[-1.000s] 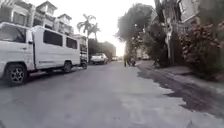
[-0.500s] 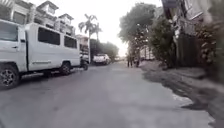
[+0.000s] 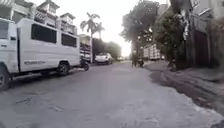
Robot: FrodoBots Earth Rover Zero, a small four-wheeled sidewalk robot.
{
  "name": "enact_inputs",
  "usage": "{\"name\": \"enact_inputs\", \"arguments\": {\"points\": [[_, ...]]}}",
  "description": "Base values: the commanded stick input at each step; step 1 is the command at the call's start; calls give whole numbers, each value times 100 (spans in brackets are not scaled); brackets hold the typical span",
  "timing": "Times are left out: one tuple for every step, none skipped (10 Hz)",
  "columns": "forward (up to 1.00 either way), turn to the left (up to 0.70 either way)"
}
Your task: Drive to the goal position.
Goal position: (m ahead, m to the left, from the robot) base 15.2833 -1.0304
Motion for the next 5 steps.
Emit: {"name": "enact_inputs", "arguments": {"points": [[100,2],[100,2],[100,2],[100,2],[100,2]]}}
